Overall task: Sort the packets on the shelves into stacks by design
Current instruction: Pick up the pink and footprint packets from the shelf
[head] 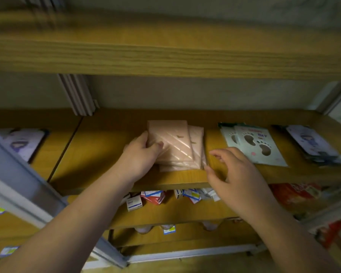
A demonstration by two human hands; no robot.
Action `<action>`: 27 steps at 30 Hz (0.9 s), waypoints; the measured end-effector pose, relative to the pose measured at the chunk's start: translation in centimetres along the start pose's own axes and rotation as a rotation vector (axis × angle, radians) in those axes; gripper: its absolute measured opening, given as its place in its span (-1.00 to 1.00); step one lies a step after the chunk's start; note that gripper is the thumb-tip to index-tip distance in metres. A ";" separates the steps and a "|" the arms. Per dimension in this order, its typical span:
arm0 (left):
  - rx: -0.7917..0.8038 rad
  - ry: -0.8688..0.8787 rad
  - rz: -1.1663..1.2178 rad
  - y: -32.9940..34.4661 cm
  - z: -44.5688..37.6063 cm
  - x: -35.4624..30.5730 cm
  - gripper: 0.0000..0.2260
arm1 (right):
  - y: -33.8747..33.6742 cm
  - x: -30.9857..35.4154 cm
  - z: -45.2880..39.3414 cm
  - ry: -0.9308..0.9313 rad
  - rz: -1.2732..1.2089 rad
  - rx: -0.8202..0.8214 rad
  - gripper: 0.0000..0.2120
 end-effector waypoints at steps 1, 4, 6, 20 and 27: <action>-0.008 0.013 -0.038 -0.2 0.6 0.0 -0.40 | 0.0 0.3 0.4 0.002 0.002 -0.001 -0.57; -0.062 0.068 -0.186 -0.7 3.2 -0.1 -0.38 | 0.1 1.5 1.5 -0.009 0.027 0.004 -0.56; -0.130 0.138 -0.292 -0.7 5.7 -0.5 -0.38 | -0.1 2.3 1.9 -0.029 0.053 -0.006 -0.55; -0.348 0.091 -0.463 -4.2 23.1 3.4 -0.51 | 4.0 10.1 3.8 -0.287 -0.121 0.128 -0.55; -0.551 0.064 -0.443 -10.3 29.3 6.7 -0.52 | 6.5 20.7 5.3 -0.524 -0.112 0.231 -0.59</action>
Point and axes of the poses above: each hand's wrist, its own z-axis away from the middle knuckle, its own y-axis out of the palm, x = y × z, the point moved 6 cm from there along -z, towards the middle knuckle, and after that the axes turned 15 degrees about x, right-handed, at the moved point
